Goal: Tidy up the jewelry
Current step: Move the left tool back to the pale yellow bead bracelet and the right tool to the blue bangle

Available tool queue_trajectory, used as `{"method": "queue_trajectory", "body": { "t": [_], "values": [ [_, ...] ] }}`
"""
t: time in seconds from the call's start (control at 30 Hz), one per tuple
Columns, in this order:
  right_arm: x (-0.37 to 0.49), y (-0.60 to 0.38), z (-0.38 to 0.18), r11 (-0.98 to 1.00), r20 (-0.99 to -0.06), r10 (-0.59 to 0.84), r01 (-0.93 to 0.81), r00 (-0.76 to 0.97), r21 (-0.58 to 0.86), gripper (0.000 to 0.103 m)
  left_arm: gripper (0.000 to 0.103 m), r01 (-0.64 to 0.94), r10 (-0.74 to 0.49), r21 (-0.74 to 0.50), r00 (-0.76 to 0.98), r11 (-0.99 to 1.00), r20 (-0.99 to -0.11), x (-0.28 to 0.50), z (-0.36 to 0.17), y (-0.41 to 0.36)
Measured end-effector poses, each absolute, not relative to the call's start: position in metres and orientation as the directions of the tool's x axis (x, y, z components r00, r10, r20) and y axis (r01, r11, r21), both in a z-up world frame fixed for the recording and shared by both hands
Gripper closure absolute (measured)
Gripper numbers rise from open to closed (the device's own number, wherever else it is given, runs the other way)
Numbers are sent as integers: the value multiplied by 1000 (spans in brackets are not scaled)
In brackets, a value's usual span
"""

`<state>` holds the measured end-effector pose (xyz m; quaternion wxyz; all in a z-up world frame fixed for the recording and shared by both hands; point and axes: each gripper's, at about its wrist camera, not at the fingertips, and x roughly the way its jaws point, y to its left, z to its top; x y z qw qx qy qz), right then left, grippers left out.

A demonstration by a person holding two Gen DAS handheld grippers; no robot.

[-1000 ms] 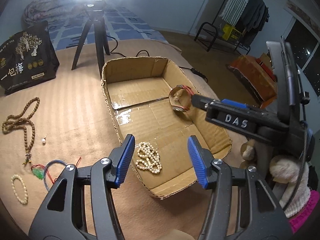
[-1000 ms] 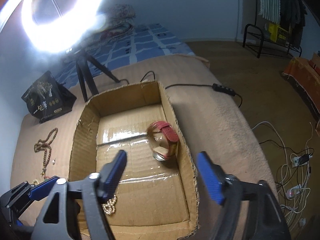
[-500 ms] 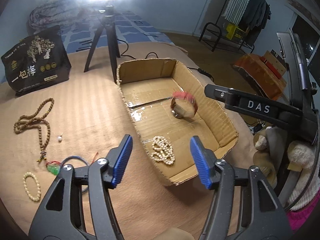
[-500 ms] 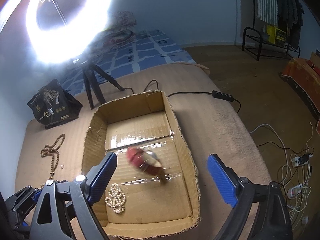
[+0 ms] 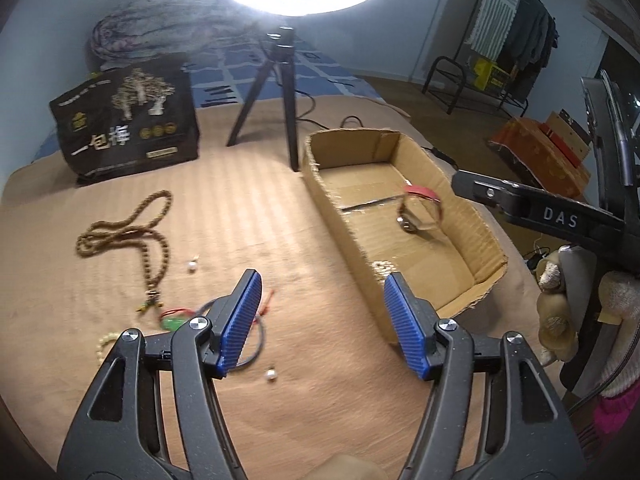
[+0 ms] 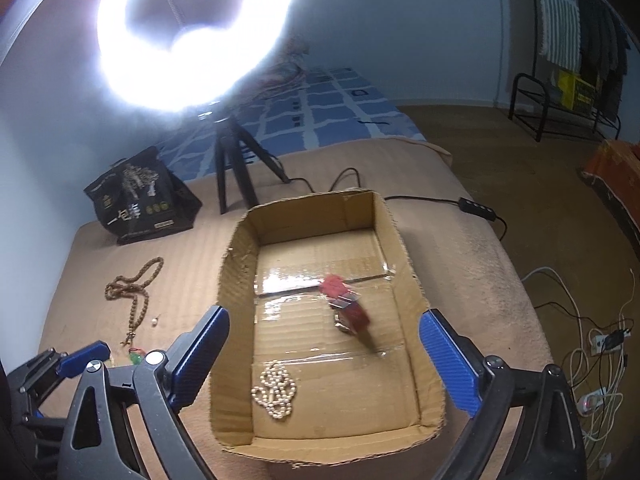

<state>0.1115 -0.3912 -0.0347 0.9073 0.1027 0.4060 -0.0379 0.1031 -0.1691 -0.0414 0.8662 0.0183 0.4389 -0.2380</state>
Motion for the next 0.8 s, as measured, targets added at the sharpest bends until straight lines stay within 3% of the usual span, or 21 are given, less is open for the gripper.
{"method": "queue_trajectory", "body": {
  "t": [0.67,0.8],
  "values": [
    [114,-331,-31,985,-684,124,-6,719,172,6,36,305,-325,-180,541,935,-776,111,-42,-85],
    [116,-312,-34,984,-690,160,-62,706,165,0,36,273,-308,-183,546,945,-779,112,-44,-67]
  ]
}}
